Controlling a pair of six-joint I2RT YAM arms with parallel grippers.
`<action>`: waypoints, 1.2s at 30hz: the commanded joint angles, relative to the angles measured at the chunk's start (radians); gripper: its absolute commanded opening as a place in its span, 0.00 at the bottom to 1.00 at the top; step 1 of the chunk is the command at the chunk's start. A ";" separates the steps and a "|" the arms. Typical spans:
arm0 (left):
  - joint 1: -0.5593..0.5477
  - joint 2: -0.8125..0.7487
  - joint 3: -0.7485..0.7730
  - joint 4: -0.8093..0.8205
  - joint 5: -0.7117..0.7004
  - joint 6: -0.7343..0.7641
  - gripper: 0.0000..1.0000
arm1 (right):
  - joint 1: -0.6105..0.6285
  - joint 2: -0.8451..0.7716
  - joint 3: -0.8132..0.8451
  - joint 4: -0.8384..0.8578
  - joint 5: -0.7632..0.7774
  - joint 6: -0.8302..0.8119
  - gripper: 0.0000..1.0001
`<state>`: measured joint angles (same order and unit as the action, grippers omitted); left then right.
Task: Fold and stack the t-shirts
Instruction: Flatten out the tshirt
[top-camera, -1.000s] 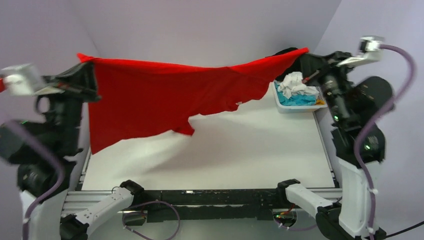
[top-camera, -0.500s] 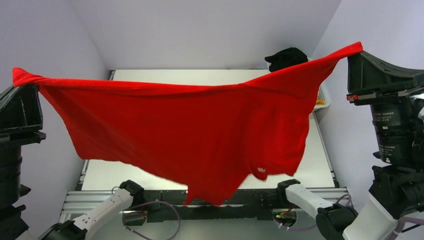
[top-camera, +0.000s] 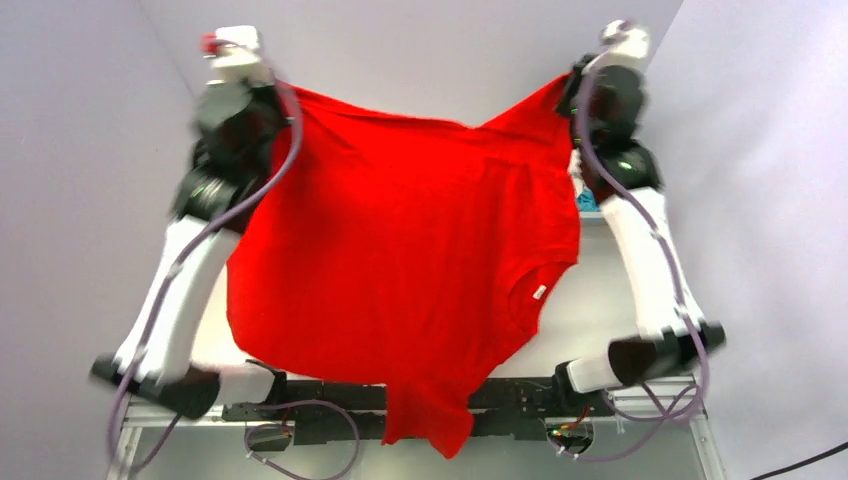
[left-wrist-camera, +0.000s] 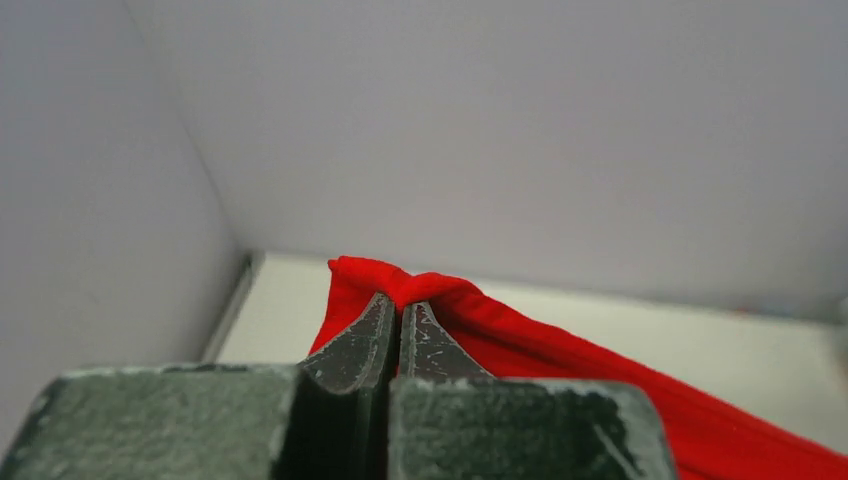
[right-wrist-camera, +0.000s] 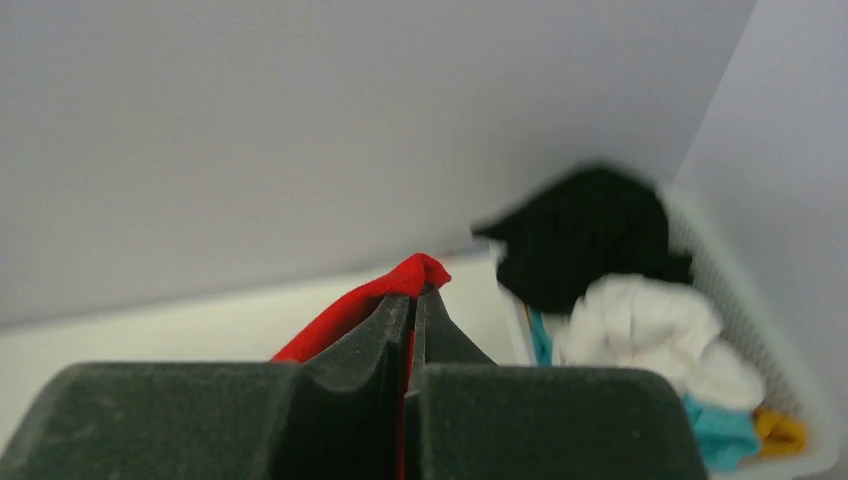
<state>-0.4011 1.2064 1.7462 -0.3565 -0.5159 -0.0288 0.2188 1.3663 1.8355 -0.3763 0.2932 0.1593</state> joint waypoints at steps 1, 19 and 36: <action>0.129 0.272 -0.115 -0.088 0.042 -0.154 0.05 | -0.028 0.152 -0.212 0.155 0.058 0.010 0.04; 0.246 0.701 -0.032 -0.114 0.257 -0.334 0.99 | -0.008 0.622 -0.116 0.065 -0.148 0.069 1.00; 0.074 0.473 -0.711 0.261 0.696 -0.456 0.99 | -0.014 0.560 -0.562 0.269 -0.374 0.468 1.00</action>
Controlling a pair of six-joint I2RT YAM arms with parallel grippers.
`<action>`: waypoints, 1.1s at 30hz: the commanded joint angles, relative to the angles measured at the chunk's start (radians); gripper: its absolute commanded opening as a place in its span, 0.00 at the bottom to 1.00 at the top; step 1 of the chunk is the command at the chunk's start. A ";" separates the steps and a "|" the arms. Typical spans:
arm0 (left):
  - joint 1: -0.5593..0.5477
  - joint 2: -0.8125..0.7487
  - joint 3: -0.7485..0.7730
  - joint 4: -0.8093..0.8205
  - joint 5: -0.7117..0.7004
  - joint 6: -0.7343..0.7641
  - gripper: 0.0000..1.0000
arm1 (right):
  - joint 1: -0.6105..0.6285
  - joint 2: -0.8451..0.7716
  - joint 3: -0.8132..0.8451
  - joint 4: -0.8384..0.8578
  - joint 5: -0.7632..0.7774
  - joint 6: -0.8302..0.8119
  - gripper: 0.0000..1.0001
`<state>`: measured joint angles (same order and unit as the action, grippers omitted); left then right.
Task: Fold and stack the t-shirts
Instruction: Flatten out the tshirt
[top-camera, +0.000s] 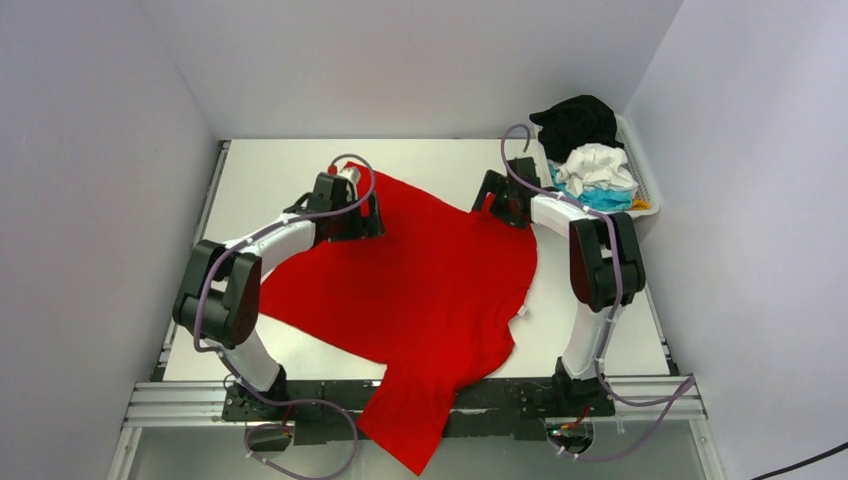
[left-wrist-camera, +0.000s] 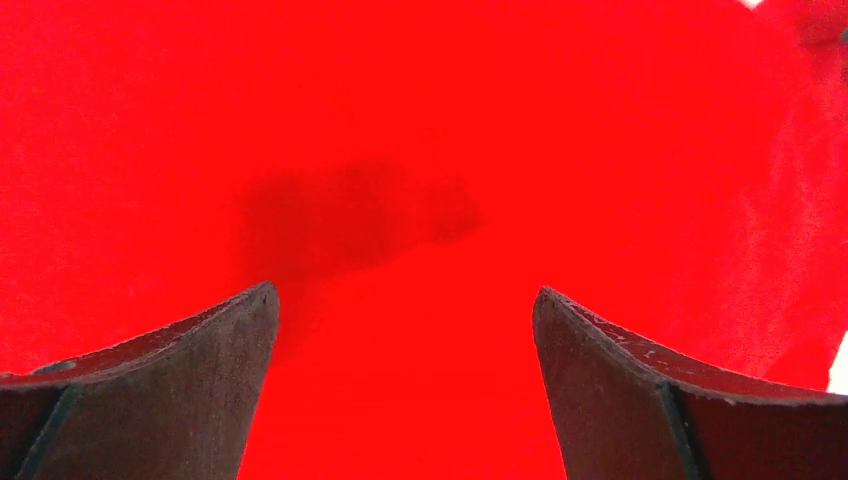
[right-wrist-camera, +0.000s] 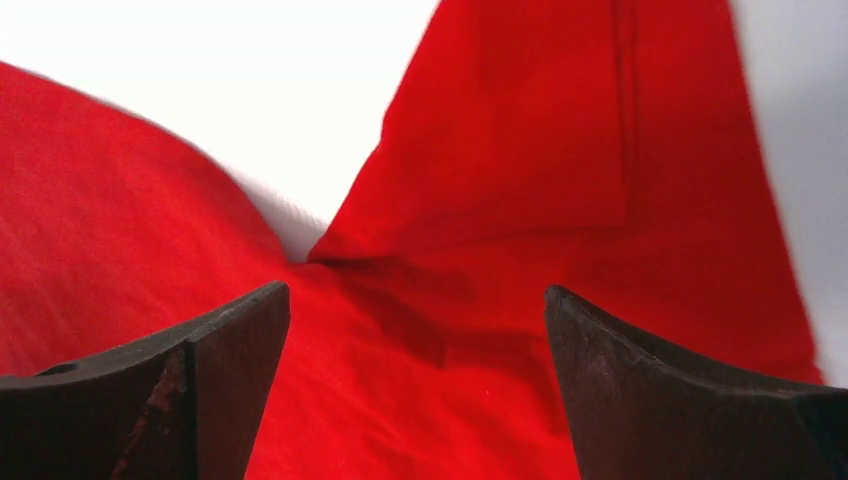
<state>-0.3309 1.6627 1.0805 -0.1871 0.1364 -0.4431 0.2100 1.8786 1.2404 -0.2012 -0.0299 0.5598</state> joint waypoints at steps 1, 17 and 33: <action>0.004 0.022 -0.060 0.096 0.040 -0.042 0.99 | -0.006 0.063 0.032 0.108 -0.054 0.074 1.00; 0.004 0.022 -0.207 0.069 -0.118 -0.036 0.99 | -0.005 0.241 0.181 0.296 -0.063 0.090 1.00; 0.003 -0.054 -0.234 0.034 -0.152 -0.054 0.99 | 0.021 0.719 0.950 0.241 -0.036 0.059 1.00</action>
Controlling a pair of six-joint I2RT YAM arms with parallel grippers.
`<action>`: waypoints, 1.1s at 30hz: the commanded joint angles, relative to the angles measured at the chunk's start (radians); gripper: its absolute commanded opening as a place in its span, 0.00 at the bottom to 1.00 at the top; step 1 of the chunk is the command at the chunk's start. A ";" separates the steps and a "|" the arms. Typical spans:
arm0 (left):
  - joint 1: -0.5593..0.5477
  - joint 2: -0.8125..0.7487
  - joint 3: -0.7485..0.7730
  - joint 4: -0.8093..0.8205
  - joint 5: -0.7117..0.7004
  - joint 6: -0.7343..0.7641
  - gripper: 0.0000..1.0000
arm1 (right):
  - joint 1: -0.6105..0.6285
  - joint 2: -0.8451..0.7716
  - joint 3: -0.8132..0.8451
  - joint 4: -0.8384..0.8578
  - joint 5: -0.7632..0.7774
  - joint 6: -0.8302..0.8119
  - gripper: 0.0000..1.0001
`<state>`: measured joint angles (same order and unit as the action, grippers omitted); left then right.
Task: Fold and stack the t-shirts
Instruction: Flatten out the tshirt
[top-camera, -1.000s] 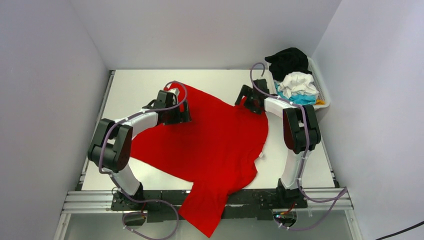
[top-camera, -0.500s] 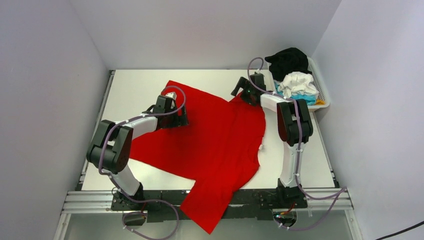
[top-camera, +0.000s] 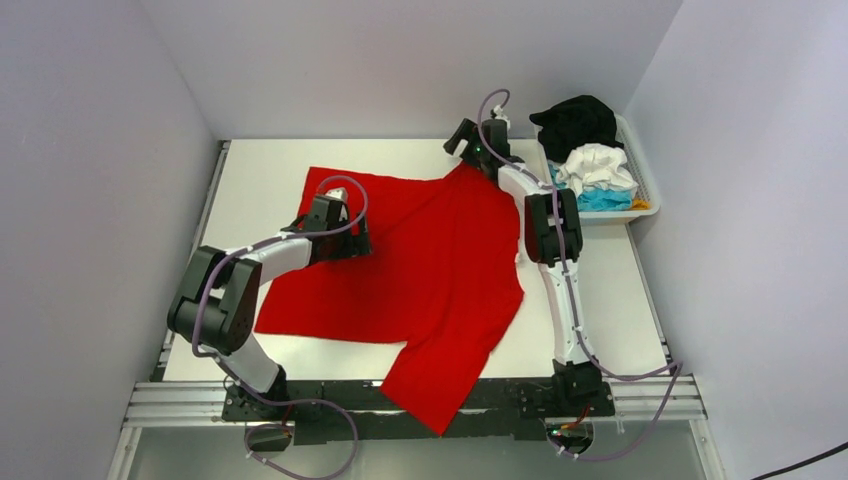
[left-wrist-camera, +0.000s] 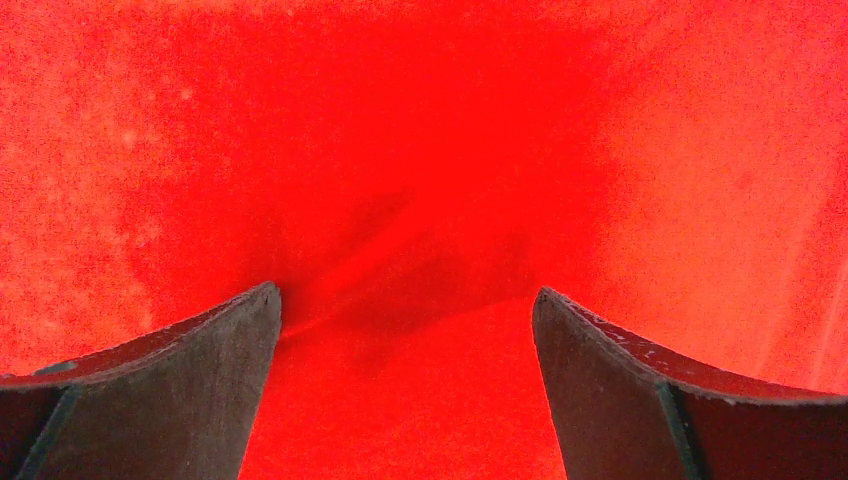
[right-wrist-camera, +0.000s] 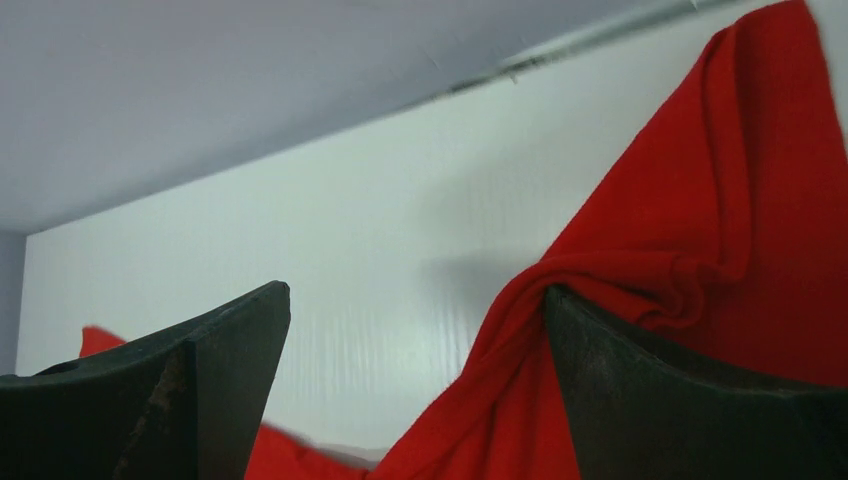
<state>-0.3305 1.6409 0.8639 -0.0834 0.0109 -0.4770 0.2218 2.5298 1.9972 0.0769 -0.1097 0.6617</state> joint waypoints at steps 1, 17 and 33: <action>0.004 -0.038 -0.018 -0.072 -0.028 -0.021 1.00 | 0.010 0.081 0.230 -0.019 0.033 -0.057 1.00; -0.001 -0.165 0.062 -0.116 -0.076 0.002 0.99 | 0.027 -0.237 0.035 -0.251 0.078 -0.355 1.00; 0.112 0.051 0.221 0.009 0.030 -0.024 0.99 | 0.112 -0.703 -0.853 -0.324 0.182 -0.131 1.00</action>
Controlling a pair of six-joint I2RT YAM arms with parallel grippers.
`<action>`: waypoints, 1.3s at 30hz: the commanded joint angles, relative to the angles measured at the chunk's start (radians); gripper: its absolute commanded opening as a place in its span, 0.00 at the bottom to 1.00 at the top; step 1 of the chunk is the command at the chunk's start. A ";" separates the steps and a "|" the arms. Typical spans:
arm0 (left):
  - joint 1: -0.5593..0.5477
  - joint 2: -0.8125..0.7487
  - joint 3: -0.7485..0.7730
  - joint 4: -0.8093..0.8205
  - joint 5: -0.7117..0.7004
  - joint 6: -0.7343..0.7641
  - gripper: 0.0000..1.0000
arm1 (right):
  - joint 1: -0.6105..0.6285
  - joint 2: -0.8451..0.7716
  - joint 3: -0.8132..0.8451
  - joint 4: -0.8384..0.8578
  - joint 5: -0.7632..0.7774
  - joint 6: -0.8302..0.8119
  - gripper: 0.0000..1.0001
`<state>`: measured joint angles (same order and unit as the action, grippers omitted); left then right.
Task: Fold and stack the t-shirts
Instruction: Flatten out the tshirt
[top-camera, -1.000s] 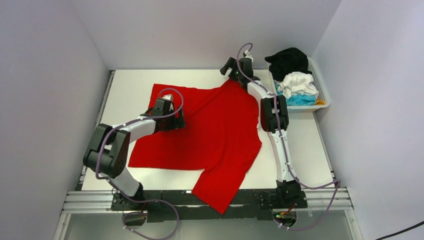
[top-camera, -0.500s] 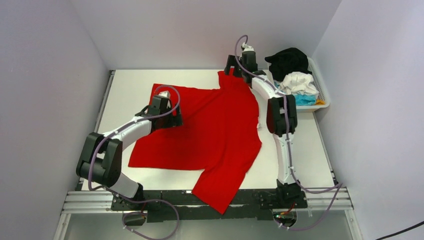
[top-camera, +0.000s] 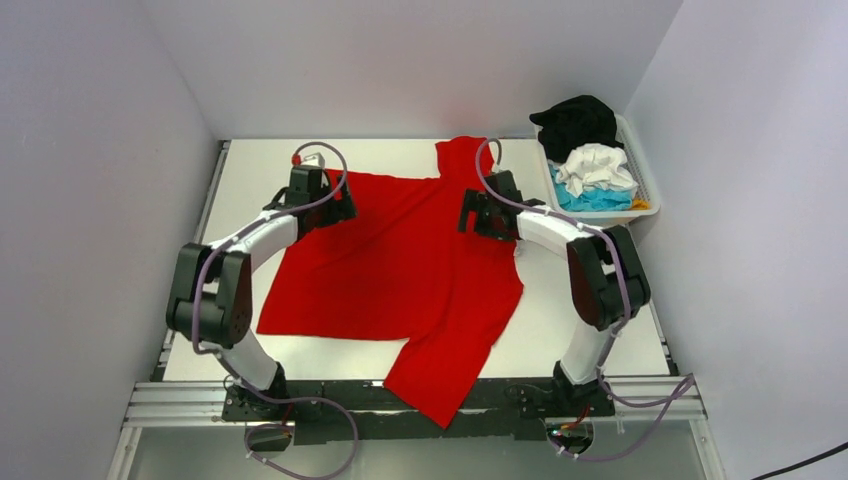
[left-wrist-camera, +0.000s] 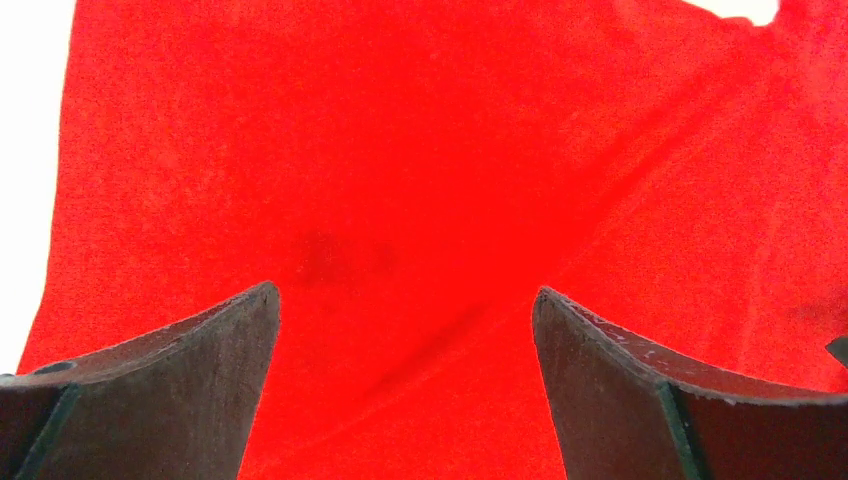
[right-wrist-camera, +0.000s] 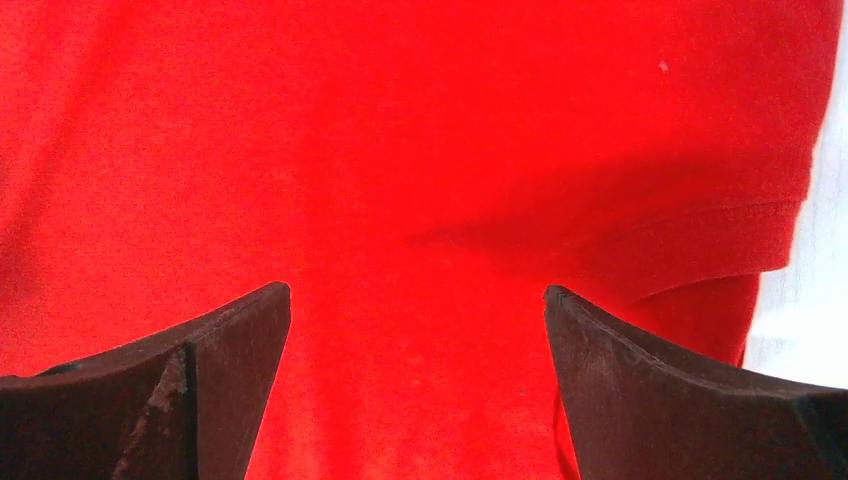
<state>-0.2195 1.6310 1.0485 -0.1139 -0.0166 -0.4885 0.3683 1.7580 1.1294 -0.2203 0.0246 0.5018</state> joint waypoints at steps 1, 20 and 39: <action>0.002 0.080 0.041 0.045 0.064 -0.015 1.00 | -0.044 0.095 0.025 -0.026 0.039 0.028 1.00; 0.091 0.341 0.167 0.157 0.090 -0.205 1.00 | -0.217 0.581 0.644 -0.217 0.027 -0.061 1.00; -0.003 -0.294 -0.116 -0.233 -0.169 -0.172 0.99 | -0.137 -0.179 0.014 -0.019 0.108 -0.027 1.00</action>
<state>-0.2008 1.5043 1.0718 -0.1902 -0.0593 -0.6365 0.2260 1.7695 1.3151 -0.3611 0.1093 0.4046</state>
